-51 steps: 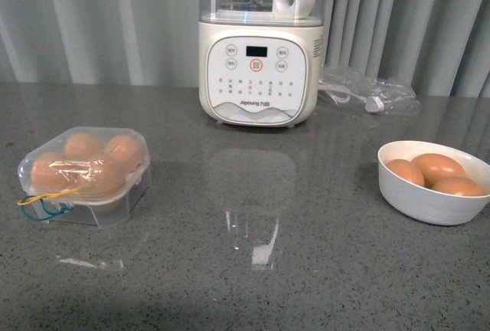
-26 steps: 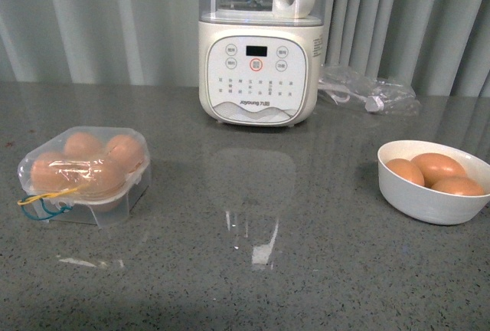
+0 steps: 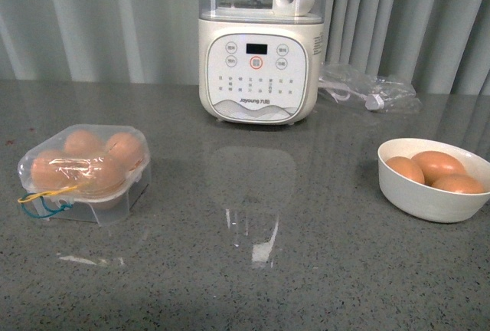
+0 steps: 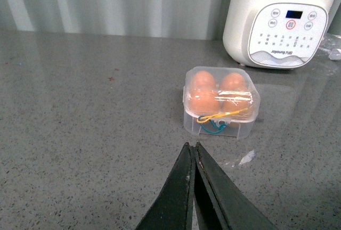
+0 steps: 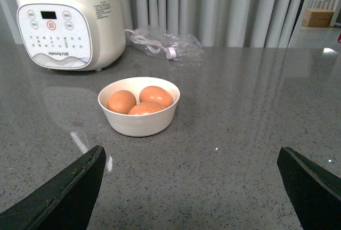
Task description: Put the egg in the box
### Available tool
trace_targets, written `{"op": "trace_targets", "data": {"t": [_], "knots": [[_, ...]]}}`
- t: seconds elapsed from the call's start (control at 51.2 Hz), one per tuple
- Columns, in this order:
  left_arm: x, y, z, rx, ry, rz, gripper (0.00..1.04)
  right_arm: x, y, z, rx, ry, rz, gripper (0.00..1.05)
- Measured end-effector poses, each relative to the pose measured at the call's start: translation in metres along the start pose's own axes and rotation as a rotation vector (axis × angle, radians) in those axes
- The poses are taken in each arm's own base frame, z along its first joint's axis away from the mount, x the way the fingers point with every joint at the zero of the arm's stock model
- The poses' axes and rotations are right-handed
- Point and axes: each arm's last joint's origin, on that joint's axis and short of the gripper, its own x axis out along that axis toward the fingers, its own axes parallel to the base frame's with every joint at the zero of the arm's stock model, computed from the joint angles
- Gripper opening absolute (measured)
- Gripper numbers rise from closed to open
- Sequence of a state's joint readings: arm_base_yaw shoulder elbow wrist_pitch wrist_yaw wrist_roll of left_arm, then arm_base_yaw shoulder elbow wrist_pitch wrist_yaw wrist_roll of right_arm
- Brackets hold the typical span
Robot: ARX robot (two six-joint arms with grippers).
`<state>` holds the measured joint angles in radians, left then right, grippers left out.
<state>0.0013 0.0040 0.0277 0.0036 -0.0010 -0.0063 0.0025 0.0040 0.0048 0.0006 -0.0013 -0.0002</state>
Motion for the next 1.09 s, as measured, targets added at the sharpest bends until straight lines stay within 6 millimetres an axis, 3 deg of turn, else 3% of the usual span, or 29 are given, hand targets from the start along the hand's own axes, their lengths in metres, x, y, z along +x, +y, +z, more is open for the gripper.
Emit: {"op": "trace_targets", "data": {"t": [0.098,0.313,0.567,1.094], "knots": [[0.0000,0.0000,-0.0003,-0.001,0.003,0.000,0.04,0.0000,0.0000,0.0000,0.000,0.000,0.000,0.98],[0.0000,0.0000,-0.0003,0.000,0.003,0.000,0.44,0.0000,0.0000,0.0000,0.000,0.000,0.000,0.98],[0.0000,0.0000,-0.0003,0.001,0.003,0.000,1.00,0.0000,0.0000,0.0000,0.000,0.000,0.000,0.98],[0.0000,0.0000,-0.0003,0.002,0.003,0.000,0.98,0.0000,0.0000,0.0000,0.000,0.000,0.000,0.98]]}}
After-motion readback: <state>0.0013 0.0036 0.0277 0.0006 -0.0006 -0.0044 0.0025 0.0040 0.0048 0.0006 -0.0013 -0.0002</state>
